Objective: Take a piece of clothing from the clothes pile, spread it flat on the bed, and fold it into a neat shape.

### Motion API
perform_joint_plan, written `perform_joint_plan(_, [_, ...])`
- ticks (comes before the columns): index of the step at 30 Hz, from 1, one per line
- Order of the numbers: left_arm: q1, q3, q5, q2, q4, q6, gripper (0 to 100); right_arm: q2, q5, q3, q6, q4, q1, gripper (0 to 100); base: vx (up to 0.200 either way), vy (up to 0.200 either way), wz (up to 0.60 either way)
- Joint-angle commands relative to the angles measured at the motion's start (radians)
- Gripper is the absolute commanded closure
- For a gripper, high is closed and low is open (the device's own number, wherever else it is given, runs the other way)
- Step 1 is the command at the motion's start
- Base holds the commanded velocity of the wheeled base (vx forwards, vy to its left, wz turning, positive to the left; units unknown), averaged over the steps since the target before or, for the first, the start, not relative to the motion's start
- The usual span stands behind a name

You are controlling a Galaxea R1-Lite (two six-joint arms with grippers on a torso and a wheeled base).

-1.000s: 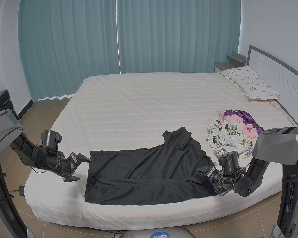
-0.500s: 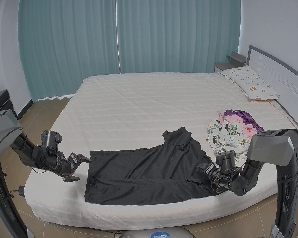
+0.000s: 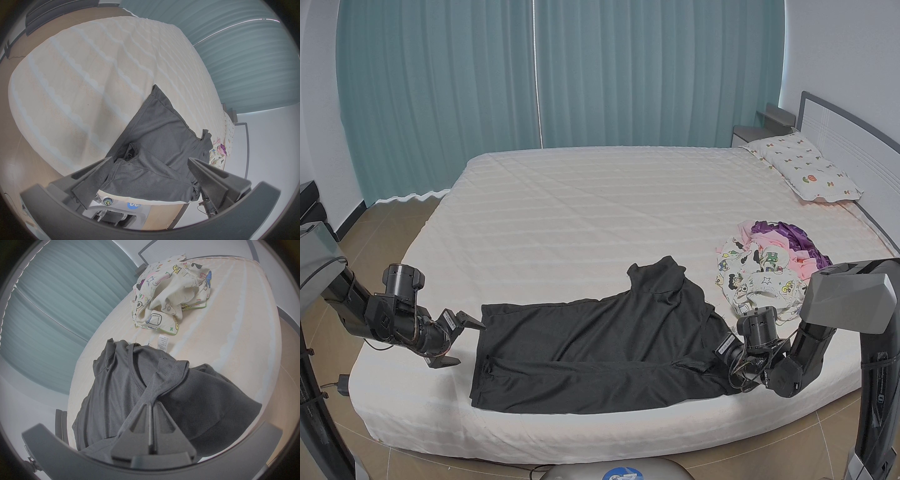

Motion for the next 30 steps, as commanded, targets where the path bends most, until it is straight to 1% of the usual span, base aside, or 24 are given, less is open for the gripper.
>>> perform_joint_plan(1, [0.001,0.002,0.0,0.002,0.0,0.0,0,-0.055,0.0,0.037,-0.001,0.001,0.009,100,0.0,0.0,0.0])
perform_joint_plan(6, [0.001,0.005,0.0,0.002,-0.001,0.0,0,-0.087,0.002,0.057,-0.002,0.005,0.024,100,0.0,0.0,0.0])
perform_joint_plan(7, [0.001,0.006,0.0,0.001,-0.001,0.0,0,-0.124,0.002,0.09,-0.004,0.01,0.047,100,0.0,0.0,0.0])
perform_joint_plan(11, [0.001,0.006,0.0,0.002,-0.001,0.0,0,-0.156,-0.003,0.121,-0.005,0.024,0.082,100,0.0,0.0,0.0])
perform_joint_plan(18, [0.001,0.008,0.0,0.001,-0.001,0.0,0,-0.215,-0.004,0.149,-0.022,0.088,0.11,100,0.0,0.0,0.0])
perform_joint_plan(22, [-0.001,0.008,0.0,0.001,-0.001,0.0,0,-0.216,-0.004,0.164,-0.033,0.093,0.113,100,0.0,0.0,0.0])
perform_joint_plan(25, [0.001,0.008,0.0,0.001,-0.001,0.0,0,-0.215,-0.004,0.196,-0.065,0.093,0.117,100,0.0,0.0,0.0])
perform_joint_plan(30, [0.001,0.008,0.0,0.002,-0.001,0.0,0,-0.208,-0.004,0.222,-0.087,0.094,0.131,100,0.0,0.0,0.0])
